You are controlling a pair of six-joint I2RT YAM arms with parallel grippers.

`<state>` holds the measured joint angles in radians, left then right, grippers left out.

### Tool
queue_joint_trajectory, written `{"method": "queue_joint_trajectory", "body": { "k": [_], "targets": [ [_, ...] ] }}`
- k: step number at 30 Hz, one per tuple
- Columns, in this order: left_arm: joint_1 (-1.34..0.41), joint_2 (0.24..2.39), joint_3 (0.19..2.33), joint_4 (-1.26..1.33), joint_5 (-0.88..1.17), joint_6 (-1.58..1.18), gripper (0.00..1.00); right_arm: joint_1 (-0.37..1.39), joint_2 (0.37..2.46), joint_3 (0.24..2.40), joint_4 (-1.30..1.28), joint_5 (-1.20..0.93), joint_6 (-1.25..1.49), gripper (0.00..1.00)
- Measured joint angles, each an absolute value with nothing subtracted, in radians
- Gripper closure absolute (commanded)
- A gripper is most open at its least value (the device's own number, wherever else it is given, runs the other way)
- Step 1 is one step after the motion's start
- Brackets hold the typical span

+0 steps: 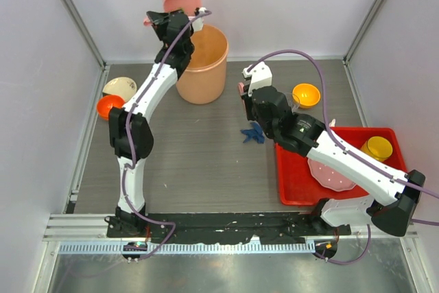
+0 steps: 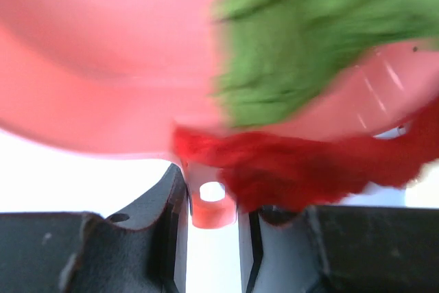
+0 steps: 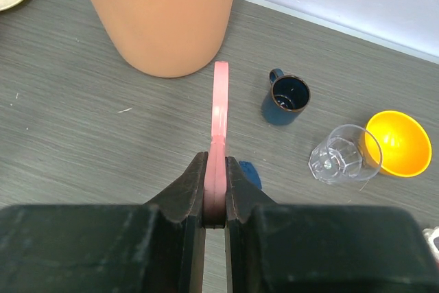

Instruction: Sweep away the paper scraps from the table

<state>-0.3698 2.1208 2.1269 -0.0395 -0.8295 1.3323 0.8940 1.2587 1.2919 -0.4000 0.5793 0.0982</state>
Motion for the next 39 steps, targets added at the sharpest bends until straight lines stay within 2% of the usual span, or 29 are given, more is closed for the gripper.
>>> {"method": "queue_joint_trajectory", "body": {
  "k": [6,12,17,21,27,34,39],
  "targets": [
    [-0.389,2.12,1.943,0.371,-0.814,1.693,1.0,0.894,1.259,1.29,-0.4,0.578,0.075,0.99],
    [-0.387,2.119,1.89,0.515,-0.799,1.839,1.0,0.894,1.257,1.273,-0.4,0.578,0.052,0.99],
    [-0.386,2.087,1.89,0.516,-0.808,1.816,1.0,0.894,1.256,1.253,-0.402,0.59,0.008,0.99],
    [-0.386,2.001,1.885,0.34,-0.827,1.636,1.0,0.894,1.274,1.212,-0.398,0.641,-0.046,0.99],
    [-0.386,1.772,1.883,-0.187,-0.771,1.175,1.0,0.887,1.386,1.166,-0.406,0.662,-0.125,0.99],
    [-0.385,1.529,1.774,-0.682,-0.564,0.779,1.0,0.885,1.453,1.127,-0.436,0.595,-0.171,0.99],
    [-0.384,1.47,1.619,-0.956,-0.366,0.627,1.0,0.891,1.502,1.127,-0.456,0.498,-0.138,0.99]
  ]
}}
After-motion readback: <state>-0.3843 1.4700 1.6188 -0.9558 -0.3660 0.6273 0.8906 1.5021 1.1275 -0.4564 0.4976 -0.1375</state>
